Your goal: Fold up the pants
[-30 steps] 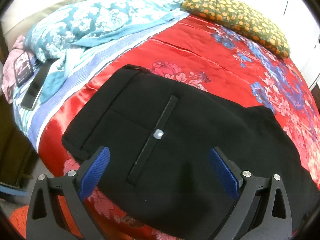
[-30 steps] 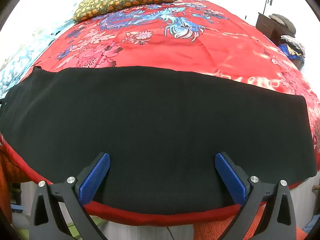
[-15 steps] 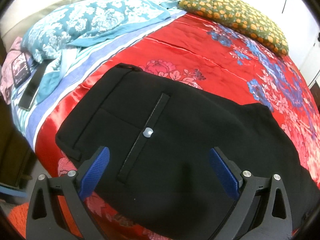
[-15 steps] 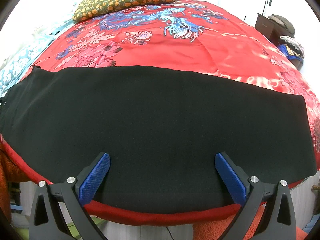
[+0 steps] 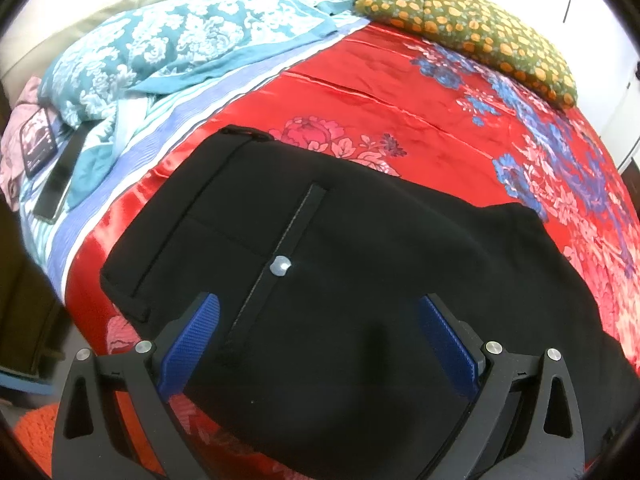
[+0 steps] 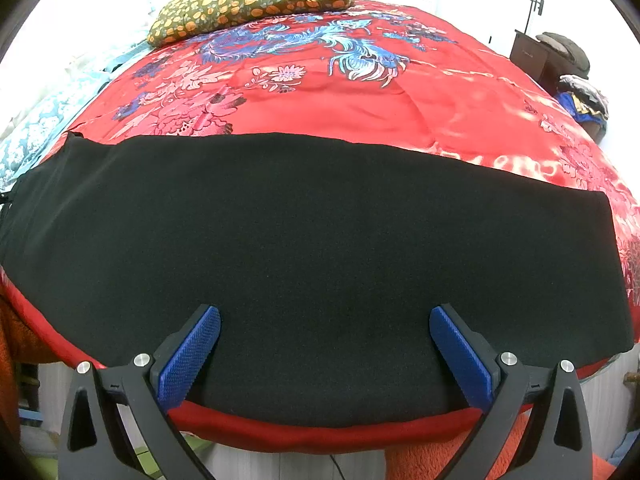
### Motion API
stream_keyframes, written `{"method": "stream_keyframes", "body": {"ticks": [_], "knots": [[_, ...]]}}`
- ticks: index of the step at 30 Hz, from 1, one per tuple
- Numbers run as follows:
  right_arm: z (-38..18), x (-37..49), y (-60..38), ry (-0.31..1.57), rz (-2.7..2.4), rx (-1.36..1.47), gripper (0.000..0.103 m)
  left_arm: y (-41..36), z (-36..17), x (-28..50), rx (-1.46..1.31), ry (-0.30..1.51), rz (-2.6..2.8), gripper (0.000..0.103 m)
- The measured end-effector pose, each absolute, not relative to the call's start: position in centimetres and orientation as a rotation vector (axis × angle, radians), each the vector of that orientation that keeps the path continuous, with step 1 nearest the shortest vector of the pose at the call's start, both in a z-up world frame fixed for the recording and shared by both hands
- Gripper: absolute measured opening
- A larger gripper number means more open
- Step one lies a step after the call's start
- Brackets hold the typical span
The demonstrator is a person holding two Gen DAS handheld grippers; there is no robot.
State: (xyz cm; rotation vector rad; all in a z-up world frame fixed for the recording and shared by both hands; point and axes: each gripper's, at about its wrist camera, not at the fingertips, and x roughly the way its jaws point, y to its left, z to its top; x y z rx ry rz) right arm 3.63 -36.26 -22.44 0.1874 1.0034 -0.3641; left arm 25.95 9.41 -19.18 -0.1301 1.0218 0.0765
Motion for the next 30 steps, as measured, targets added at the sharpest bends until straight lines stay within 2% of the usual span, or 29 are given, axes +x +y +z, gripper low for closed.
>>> {"method": "stream_keyframes", "body": {"ticks": [8, 13, 16, 19, 20, 21, 23, 30], "knots": [[-20.9, 3.6, -37.7, 0.987, -0.332, 0.269, 0.102, 9.5, -19.3, 26.1, -0.139, 1.026, 0.076, 0.100], [-13.2, -1.6, -47.0, 0.688, -0.429, 0.533, 0.102, 10.1, -19.6, 26.2, -0.153, 1.037, 0.099, 0.100], [-10.0, -6.5, -55.7, 0.589, -0.558, 0.717, 0.103, 10.2, -19.6, 26.2, -0.154, 1.034, 0.105, 0.100], [-11.6, -9.6, -63.0, 0.677, -0.536, 0.928, 0.102, 9.9, -19.6, 26.1, -0.152, 1.030, 0.105, 0.100], [-12.8, -9.7, -64.0, 0.730, -0.480, 0.978, 0.099, 9.7, -19.6, 26.1, -0.144, 1.030, 0.105, 0.100], [-13.8, -9.7, -64.3, 0.773, -0.442, 0.998, 0.090, 9.5, -19.6, 26.1, -0.135, 1.030, 0.106, 0.100], [-15.3, -8.8, -63.7, 0.867, -0.365, 0.961, 0.082, 9.0, -19.7, 26.0, -0.110, 1.034, 0.105, 0.100], [-20.0, -5.8, -62.3, 0.994, -0.288, 0.884, 0.074, 7.3, -19.8, 25.8, -0.037, 1.041, 0.099, 0.100]]}}
